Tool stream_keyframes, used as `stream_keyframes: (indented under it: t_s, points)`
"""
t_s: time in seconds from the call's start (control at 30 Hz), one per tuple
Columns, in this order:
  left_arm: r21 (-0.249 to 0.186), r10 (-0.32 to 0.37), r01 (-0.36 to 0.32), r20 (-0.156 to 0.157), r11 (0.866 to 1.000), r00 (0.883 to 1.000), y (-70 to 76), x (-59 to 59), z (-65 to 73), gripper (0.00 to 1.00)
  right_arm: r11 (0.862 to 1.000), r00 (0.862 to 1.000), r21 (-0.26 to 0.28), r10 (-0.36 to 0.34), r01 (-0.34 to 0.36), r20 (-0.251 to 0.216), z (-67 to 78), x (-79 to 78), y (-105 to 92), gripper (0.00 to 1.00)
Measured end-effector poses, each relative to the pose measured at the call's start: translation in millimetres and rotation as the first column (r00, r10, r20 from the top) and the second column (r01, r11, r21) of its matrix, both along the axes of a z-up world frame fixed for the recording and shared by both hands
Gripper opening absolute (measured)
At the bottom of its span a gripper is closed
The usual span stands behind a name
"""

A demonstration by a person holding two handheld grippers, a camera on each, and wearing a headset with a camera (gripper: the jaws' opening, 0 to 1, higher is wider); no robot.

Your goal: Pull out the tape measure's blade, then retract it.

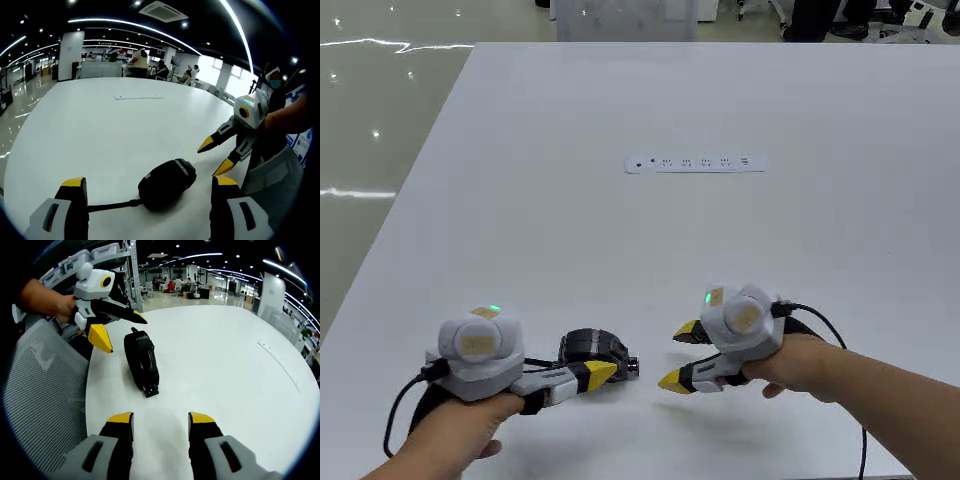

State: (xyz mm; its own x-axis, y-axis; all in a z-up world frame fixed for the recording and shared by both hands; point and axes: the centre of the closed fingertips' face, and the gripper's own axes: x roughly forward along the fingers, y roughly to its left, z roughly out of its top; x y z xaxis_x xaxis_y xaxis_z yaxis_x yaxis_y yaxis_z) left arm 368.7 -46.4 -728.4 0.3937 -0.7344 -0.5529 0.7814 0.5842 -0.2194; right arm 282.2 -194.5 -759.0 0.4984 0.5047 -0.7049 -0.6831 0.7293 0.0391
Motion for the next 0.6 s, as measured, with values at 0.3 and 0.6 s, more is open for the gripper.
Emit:
stream_keyframes:
  t_s: [0.3,0.6]
  points:
    - [-0.018,-0.084,0.083,-0.036,0.996,0.996,35.1,-11.1,0.1,1.0,0.978,0.974,0.023,-0.209,0.208,0.087,23.6,-38.9,-74.7,0.63]
    - [-0.013,-0.062,0.062,0.033,0.998,0.998,54.1,-9.3,16.3,0.96,0.946,0.938,0.053,-0.323,0.319,0.124,42.8,-78.1,-122.3,0.75]
